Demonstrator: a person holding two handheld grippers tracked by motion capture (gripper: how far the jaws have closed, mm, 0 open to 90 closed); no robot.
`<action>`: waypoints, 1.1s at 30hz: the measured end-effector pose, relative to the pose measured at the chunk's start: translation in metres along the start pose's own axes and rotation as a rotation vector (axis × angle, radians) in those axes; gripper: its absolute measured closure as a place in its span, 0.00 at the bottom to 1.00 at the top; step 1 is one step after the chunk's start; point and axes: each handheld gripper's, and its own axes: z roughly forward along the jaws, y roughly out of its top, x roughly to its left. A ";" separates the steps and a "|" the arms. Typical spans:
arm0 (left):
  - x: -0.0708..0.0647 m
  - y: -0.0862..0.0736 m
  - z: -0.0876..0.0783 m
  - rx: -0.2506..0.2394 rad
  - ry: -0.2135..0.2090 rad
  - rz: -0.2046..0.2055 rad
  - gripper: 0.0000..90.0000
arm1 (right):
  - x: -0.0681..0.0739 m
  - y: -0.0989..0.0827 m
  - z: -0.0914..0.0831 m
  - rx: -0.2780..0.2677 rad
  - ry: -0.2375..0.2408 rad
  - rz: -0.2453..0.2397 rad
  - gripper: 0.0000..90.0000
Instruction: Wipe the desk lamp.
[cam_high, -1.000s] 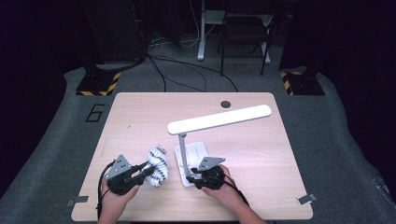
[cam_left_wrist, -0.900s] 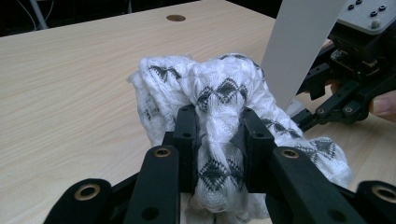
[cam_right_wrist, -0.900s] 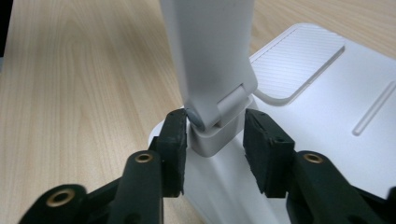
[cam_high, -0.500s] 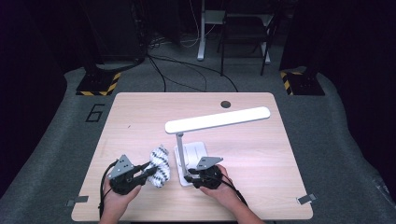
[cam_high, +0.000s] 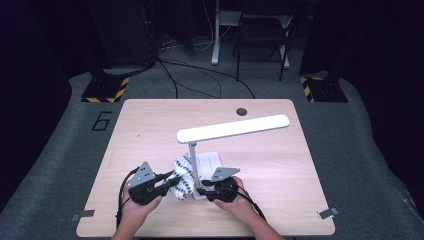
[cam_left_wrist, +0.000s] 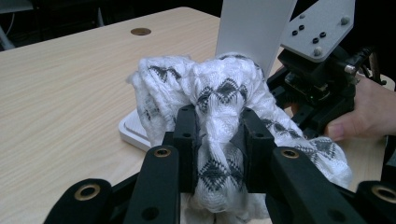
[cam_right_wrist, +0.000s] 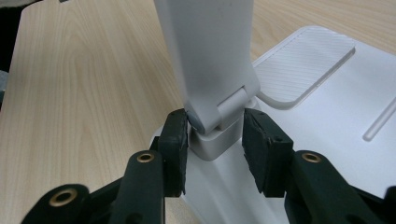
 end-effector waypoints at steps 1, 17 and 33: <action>0.000 0.001 0.001 -0.006 0.002 -0.003 0.80 | 0.000 0.000 0.000 0.002 -0.005 0.000 0.68; 0.005 0.031 -0.010 -0.035 0.016 0.026 0.80 | 0.012 0.004 0.010 -0.014 -0.073 0.028 0.69; 0.003 0.082 -0.031 -0.100 0.002 0.052 0.80 | 0.012 0.004 0.011 -0.015 -0.077 0.033 0.69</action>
